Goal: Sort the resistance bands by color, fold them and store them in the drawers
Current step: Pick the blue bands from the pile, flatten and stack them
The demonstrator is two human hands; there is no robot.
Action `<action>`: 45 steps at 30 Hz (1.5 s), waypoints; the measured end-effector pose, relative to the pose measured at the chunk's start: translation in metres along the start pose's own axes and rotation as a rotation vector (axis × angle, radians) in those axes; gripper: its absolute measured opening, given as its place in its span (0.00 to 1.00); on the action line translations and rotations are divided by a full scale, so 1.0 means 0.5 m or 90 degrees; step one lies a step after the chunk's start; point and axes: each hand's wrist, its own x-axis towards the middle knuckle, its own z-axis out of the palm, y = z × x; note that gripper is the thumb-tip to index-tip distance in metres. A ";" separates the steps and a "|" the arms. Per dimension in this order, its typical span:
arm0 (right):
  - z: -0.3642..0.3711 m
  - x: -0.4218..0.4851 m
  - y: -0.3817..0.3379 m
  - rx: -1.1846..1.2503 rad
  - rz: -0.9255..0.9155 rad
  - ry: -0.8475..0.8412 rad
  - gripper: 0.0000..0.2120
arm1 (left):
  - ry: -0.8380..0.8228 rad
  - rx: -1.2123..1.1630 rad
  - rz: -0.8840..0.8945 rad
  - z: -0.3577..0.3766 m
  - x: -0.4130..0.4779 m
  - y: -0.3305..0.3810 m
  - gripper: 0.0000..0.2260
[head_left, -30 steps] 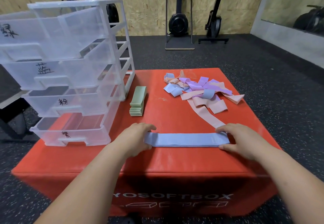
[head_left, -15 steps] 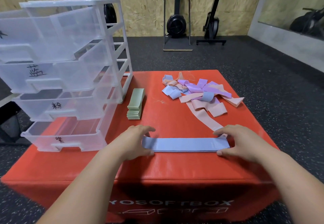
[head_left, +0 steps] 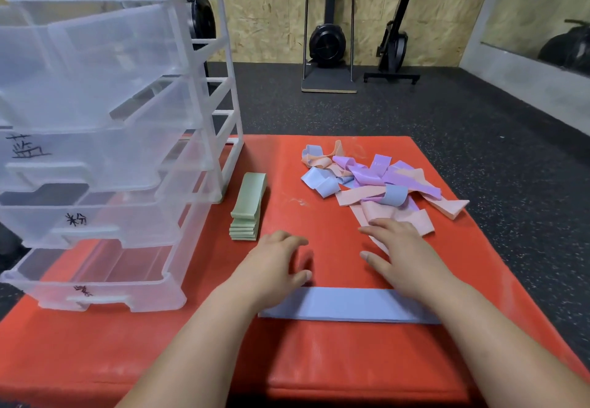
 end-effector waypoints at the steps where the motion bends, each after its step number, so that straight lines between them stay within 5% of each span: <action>1: 0.004 0.024 -0.014 -0.012 -0.001 -0.001 0.25 | 0.003 0.004 -0.005 0.004 0.009 0.000 0.29; 13: 0.058 0.339 -0.070 -0.212 -0.032 -0.051 0.26 | 0.048 0.101 -0.062 0.020 0.066 -0.002 0.24; 20: 0.084 0.339 -0.041 -0.206 0.009 0.050 0.09 | 0.043 0.121 -0.073 0.024 0.065 0.010 0.22; 27: -0.062 0.262 -0.095 0.206 0.045 0.203 0.04 | 0.060 -0.005 -0.088 0.003 0.054 0.020 0.22; 38: -0.220 0.113 -0.126 0.205 0.049 0.257 0.02 | 0.181 -0.163 -0.069 -0.033 0.001 0.060 0.18; 45: -0.194 0.036 -0.137 0.406 0.060 0.308 0.02 | 0.226 -0.321 -0.049 -0.050 -0.014 0.108 0.16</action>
